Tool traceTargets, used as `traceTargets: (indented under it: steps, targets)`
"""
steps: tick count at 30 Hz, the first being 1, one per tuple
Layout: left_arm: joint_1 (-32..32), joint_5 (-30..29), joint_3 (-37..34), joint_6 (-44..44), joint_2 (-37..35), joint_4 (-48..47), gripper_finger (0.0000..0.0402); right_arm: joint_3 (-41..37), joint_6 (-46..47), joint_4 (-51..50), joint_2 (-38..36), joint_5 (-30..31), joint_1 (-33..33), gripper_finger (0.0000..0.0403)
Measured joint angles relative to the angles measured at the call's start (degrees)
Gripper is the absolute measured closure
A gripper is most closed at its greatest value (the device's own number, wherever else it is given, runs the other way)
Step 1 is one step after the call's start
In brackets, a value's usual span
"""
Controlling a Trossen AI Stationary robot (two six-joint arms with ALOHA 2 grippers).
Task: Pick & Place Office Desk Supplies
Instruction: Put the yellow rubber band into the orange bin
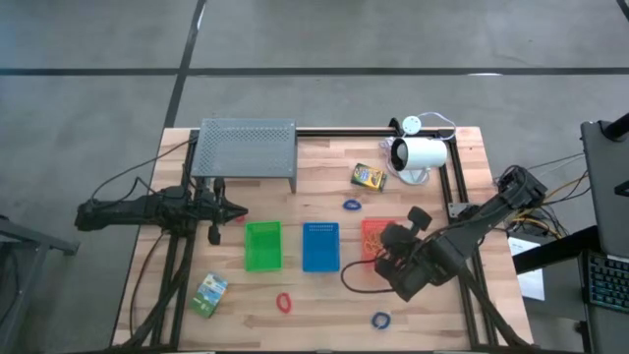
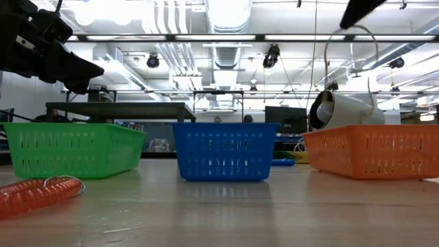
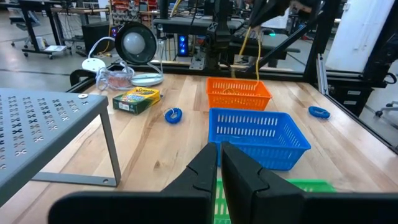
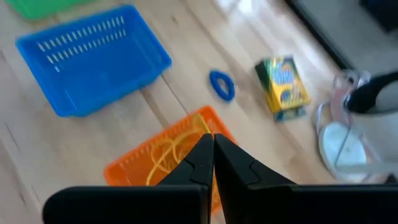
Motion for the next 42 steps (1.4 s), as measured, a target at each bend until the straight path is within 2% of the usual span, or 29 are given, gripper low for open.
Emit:
traceTargets:
  steps: [3, 11, 20, 25, 32, 42]
  targets:
    - [0.0, 0.0, 0.0, 0.0, 0.0, 0.0, 0.0374, -1.6, 0.9, 0.0, 0.0, -3.4, -1.3, 0.0395]
    - [0.0, 0.0, 0.0, 0.0, 0.0, 0.0, 0.0374, -5.2, 0.9, 1.2, 0.0, -6.6, -2.8, 0.0395]
    - [0.0, 0.0, 0.0, 0.0, 0.0, 0.0, 0.0374, -10.1, -2.0, 7.8, 0.0, -10.2, -3.2, 0.0395]
    - [0.0, 0.0, 0.0, 0.0, 0.0, 0.0, 0.0374, -12.5, -3.6, 10.8, -0.4, -14.9, -5.4, 0.0395]
    - [0.0, 0.0, 0.0, 0.0, 0.0, 0.0, 0.0374, -18.4, -10.4, 20.1, -3.9, -20.4, -9.8, 0.0395]
    - [0.0, 0.0, 0.0, 0.0, 0.0, 0.0, 0.0374, -33.0, -15.1, 38.9, -12.1, -26.5, -15.3, 0.0395]
